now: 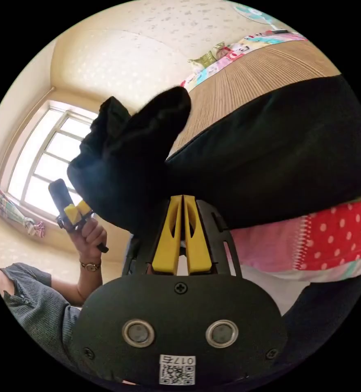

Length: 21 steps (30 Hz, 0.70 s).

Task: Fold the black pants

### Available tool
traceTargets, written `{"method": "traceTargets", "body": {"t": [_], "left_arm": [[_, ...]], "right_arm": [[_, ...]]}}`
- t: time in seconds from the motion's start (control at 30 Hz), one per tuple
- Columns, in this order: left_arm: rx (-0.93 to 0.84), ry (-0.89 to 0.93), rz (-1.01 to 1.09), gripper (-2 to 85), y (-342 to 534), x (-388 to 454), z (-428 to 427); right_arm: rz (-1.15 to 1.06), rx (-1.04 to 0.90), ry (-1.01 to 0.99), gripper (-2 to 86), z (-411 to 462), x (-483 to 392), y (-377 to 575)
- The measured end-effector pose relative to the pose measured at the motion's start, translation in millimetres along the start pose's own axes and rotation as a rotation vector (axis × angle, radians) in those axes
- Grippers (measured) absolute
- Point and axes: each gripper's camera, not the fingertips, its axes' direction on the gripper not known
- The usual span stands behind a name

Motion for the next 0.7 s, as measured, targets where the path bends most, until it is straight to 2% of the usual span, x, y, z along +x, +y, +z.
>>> {"method": "traceTargets", "body": {"t": [0.07, 0.17, 0.3, 0.4, 0.53, 0.67, 0.7], "left_arm": [[0.055, -0.060, -0.149, 14.2, 28, -23, 4], [0.186, -0.110, -0.300, 15.7, 64, -50, -19], [0.197, -0.201, -0.470, 16.9, 92, -83, -36], [0.150, -0.257, -0.594, 18.6, 109, -106, -34], [0.044, -0.265, -0.647, 19.8, 119, -122, -13], [0.012, -0.231, -0.706, 20.1, 139, -138, -3], [0.009, -0.211, -0.721, 20.1, 144, -143, -2]], "right_arm": [[0.095, 0.008, 0.087, 0.9, -37, 38, 13], [0.152, 0.073, 0.025, 1.6, -87, 77, 36], [0.156, 0.112, -0.077, 4.8, -106, 83, 44], [0.073, 0.094, -0.132, 11.2, -86, 59, 27], [-0.043, 0.007, -0.070, 17.9, -41, 36, -17], [0.025, -0.172, -0.138, 15.9, 1, 45, -50], [0.064, -0.218, -0.102, 11.9, 10, 43, -56]]}}
